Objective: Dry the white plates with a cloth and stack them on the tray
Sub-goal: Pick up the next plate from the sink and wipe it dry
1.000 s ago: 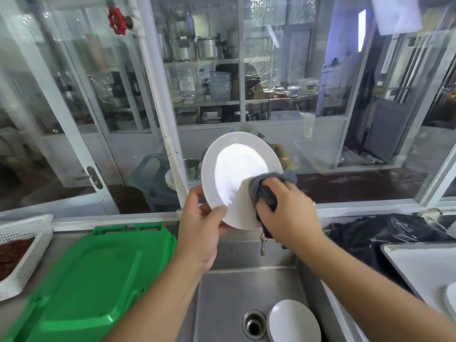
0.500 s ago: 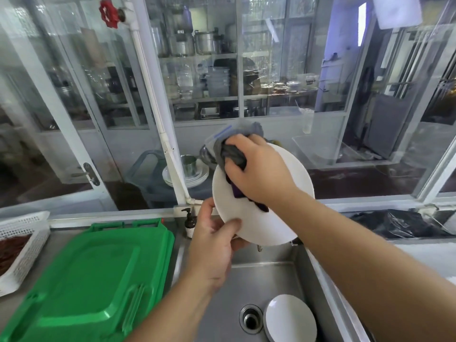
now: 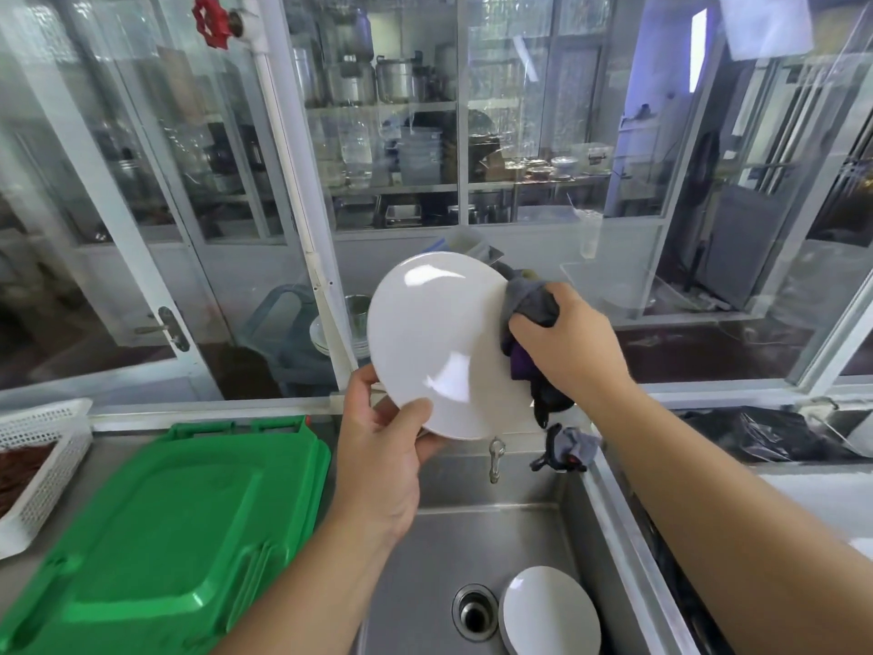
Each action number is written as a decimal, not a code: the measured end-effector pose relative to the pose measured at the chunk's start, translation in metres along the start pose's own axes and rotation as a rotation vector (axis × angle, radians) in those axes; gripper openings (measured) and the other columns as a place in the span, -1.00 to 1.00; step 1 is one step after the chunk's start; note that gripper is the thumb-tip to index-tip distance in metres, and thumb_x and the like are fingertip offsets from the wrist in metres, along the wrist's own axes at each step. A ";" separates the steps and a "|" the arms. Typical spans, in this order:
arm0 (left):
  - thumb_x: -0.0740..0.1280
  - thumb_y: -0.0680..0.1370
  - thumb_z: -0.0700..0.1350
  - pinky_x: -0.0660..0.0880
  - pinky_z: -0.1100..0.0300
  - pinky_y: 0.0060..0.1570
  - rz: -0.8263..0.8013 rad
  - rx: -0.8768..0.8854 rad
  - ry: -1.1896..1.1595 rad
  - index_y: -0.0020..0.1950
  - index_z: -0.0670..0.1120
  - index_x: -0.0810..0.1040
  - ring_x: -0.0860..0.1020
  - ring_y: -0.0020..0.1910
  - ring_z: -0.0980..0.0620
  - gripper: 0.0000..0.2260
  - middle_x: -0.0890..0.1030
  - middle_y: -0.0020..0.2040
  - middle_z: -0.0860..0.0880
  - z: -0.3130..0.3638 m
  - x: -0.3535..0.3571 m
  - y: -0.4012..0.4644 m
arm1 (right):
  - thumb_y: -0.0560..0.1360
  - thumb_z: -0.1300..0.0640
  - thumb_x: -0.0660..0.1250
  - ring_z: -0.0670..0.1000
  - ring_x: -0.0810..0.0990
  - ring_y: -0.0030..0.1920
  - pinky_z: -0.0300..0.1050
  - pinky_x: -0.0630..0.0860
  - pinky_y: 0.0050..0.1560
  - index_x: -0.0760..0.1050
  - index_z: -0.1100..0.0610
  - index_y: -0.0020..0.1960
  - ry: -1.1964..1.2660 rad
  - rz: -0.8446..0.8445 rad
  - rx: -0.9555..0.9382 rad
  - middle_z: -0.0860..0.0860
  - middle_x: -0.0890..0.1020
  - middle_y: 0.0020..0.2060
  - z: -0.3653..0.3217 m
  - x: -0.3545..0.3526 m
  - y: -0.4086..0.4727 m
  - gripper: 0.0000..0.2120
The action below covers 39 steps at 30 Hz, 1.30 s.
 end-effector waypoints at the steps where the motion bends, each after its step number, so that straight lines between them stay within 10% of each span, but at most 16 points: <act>1: 0.29 0.55 -0.49 0.68 -0.08 -0.08 0.015 -0.004 -0.013 0.22 0.01 0.52 0.72 0.03 -0.08 -0.57 0.73 0.01 -0.02 -0.001 -0.001 0.001 | 0.51 -0.15 0.39 -0.06 0.59 -0.11 -0.04 0.53 -0.16 0.50 -0.10 0.20 0.096 -0.016 0.072 -0.19 0.61 -0.10 0.006 0.001 -0.005 -0.70; 6: 0.38 0.43 -0.37 0.68 -0.12 0.01 0.038 0.009 -0.079 0.20 0.07 0.51 0.66 0.20 -0.15 -0.55 0.71 0.11 0.01 -0.006 0.002 0.009 | 0.52 0.03 0.51 0.10 0.74 -0.22 -0.09 0.62 -0.35 0.63 0.00 0.08 0.891 -0.150 0.542 0.14 0.77 -0.06 0.024 0.031 -0.041 -0.84; 11: 0.38 0.40 -0.32 0.67 -0.14 0.03 0.014 0.046 -0.027 0.08 0.25 0.57 0.69 0.18 -0.02 -0.53 0.71 0.10 0.11 -0.023 0.007 0.002 | 0.55 0.17 0.46 0.12 0.67 -0.39 -0.06 0.59 -0.41 0.63 0.14 0.14 1.166 -0.080 0.653 0.19 0.74 -0.16 0.034 0.050 -0.056 -0.82; 19: 0.41 0.35 -0.34 0.68 -0.14 0.00 -0.113 0.026 0.136 0.36 0.31 0.45 0.64 0.23 0.04 -0.27 0.64 0.26 0.12 -0.025 0.005 0.004 | 0.49 0.19 0.47 0.18 0.64 -0.27 0.11 0.65 -0.22 0.64 0.19 0.07 1.034 -0.022 0.602 0.23 0.71 -0.17 0.045 0.046 -0.044 -0.84; 24: 0.48 0.44 -0.04 0.69 -0.09 -0.12 -0.109 -0.179 0.211 0.27 0.05 0.59 0.70 0.05 -0.13 -0.61 0.71 0.17 -0.08 0.016 -0.011 0.027 | 0.49 0.18 0.49 0.22 0.68 -0.26 0.19 0.70 -0.17 0.66 0.11 -0.01 0.854 -0.042 0.518 0.18 0.73 -0.17 0.055 0.032 -0.032 -0.91; 29: 0.27 0.70 -0.20 0.71 -0.13 -0.11 -0.318 -0.391 0.499 0.30 -0.02 0.58 0.73 0.07 -0.21 -0.78 0.74 0.12 -0.16 0.044 -0.030 0.053 | 0.39 0.07 0.51 0.07 0.74 -0.17 0.01 0.71 -0.20 0.69 -0.12 -0.09 0.574 -0.118 0.310 -0.02 0.75 -0.21 0.059 0.013 -0.022 -0.87; 39: 0.29 0.67 -0.32 0.71 -0.07 -0.20 -0.158 -0.220 0.432 0.23 -0.11 0.62 0.74 -0.01 -0.12 -0.78 0.76 0.05 -0.08 0.016 -0.014 0.030 | 0.31 -0.03 0.54 0.14 0.77 -0.16 0.14 0.73 -0.17 0.70 -0.06 -0.02 0.727 -0.104 0.425 0.10 0.77 -0.10 0.061 0.014 -0.014 -0.75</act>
Point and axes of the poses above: each hand's wrist, its own y-axis towards the middle knuckle, its own x-axis out of the palm, z = x × y, the point moved 1 cm from there along y, towards the middle knuckle
